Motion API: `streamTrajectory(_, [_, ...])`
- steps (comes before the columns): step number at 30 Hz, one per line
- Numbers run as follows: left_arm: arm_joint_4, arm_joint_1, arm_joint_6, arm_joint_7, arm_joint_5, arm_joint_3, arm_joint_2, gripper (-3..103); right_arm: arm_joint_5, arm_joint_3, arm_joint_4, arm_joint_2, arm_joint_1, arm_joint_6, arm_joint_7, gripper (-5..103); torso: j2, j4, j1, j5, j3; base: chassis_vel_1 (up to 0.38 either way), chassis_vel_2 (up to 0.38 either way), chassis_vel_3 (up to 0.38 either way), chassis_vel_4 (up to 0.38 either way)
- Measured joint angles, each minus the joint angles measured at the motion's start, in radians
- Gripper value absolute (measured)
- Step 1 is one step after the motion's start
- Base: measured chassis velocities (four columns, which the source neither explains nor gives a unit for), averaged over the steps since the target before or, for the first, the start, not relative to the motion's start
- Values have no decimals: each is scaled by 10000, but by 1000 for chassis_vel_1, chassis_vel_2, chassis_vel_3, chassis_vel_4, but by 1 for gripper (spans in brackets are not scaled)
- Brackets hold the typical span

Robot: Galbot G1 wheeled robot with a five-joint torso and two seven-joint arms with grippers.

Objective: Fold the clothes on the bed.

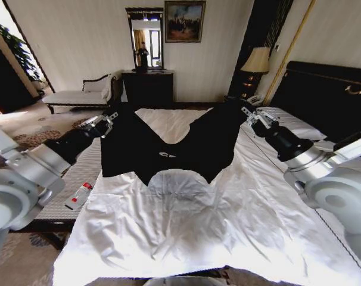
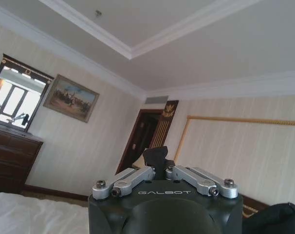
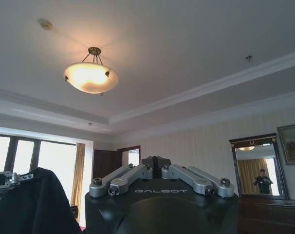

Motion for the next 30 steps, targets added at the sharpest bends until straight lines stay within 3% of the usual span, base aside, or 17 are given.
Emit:
streamTrajectory(1, [-2, 232, 25, -57, -876, -906, 77, 1, 909, 1435, 122, -166, -519, -399, 344, 3, 1, 2, -1, -7, -1, 0, 0, 0, 0])
streamTrajectory(2, [-2, 284, 30, -95, -1301, -1312, 137, 1, 1391, 1994, 164, -284, -637, -591, 580, 3, 1, 0, -2, -6, -1, 0, 0, 0, 0])
streamTrajectory(4, [-3, 284, 29, -124, -1680, -1680, 214, 1, 1862, 2429, 182, -424, -662, -769, 848, 3, 2, 1, -2, -6, -1, 0, 0, 0, 0])
streamTrajectory(7, [15, -103, -208, -199, -2958, -2750, 875, 1, 3087, 3488, 186, -1194, -244, -1283, 1550, 3, 2, 5, -1, -1, 1, 0, 0, 0, 0])
streamTrajectory(10, [28, -221, -160, -204, -3019, -2614, 1055, 1, 3125, 3428, 172, -1395, -22, -1517, 1691, 3, 1, 5, 3, 1, 2, 0, 0, 0, 0])
streamTrajectory(12, [44, -136, 211, -309, -2217, -1511, 864, 1, 2438, 2325, 149, -1244, 54, -1724, 1937, 3, 0, 2, 3, -2, 3, 0, 0, 0, 0])
streamTrajectory(14, [46, -112, 255, -316, -2136, -1403, 832, 1, 2355, 2209, 146, -1217, 36, -1744, 1958, 3, 0, 3, 3, -3, 3, 0, 0, 0, 0])
streamTrajectory(16, [86, 130, 947, -555, -233, 1056, 374, 1, 1222, -252, 75, -746, -276, -2220, 2164, 3, 0, 5, 2, -1, 3, 0, 0, 0, 0])
streamTrajectory(18, [315, 57, 1202, -557, 1728, 3234, 156, 1, 651, -2284, -543, -486, -175, -2427, 2285, 3, -1, 2, 2, -6, 3, 0, 0, 0, 0])
streamTrajectory(19, [315, 57, 1202, -557, 1728, 3234, 156, 1, 651, -2284, -543, -486, -175, -2427, 2285, 3, -1, 2, 2, -6, 3, 0, 0, 0, 0])
streamTrajectory(20, [554, -29, 1232, -546, 2440, 3954, 75, 1, 428, -2981, -892, -403, -96, -2465, 2315, 3, -1, 3, 2, -2, 3, 0, 0, 0, 0])
streamTrajectory(21, [1362, -288, 1281, -504, 4098, 5835, -180, 1, -237, -4723, -1802, -159, 163, -2494, 2281, 3, -2, 3, 3, 6, 4, 0, 0, 0, 0])
streamTrajectory(23, [2710, -631, 1216, -338, 5850, 7746, -602, 1, -1143, -6407, -3072, 262, 658, -2395, 1981, 3, -3, 0, 6, 0, 6, 0, 0, 0, 0])
streamTrajectory(25, [3683, -884, 1105, -299, 6709, 8722, -1033, 1, -1700, -7311, -3901, 593, 1065, -2207, 1691, 3, -5, 1, 9, 3, 8, 0, 0, 0, 0])
streamTrajectory(26, [3683, -884, 1105, -299, 6709, 8722, -1033, 1, -1700, -7311, -3901, 593, 1065, -2207, 1691, 3, -5, 1, 9, 3, 8, 0, 0, 0, 0])
streamTrajectory(27, [4601, -1197, 953, -269, 7354, 9609, -1577, 1, -2085, -8001, -4690, 953, 1543, -1995, 1453, 3, -6, 4, 9, 0, 8, 0, 0, 0, 0])
streamTrajectory(30, [5798, -1812, 686, -149, 8104, 10542, -2480, 1, -2517, -8827, -5923, 1565, 2441, -1703, 1255, 3, -5, 6, 6, -4, 5, 0, 0, 0, 0])
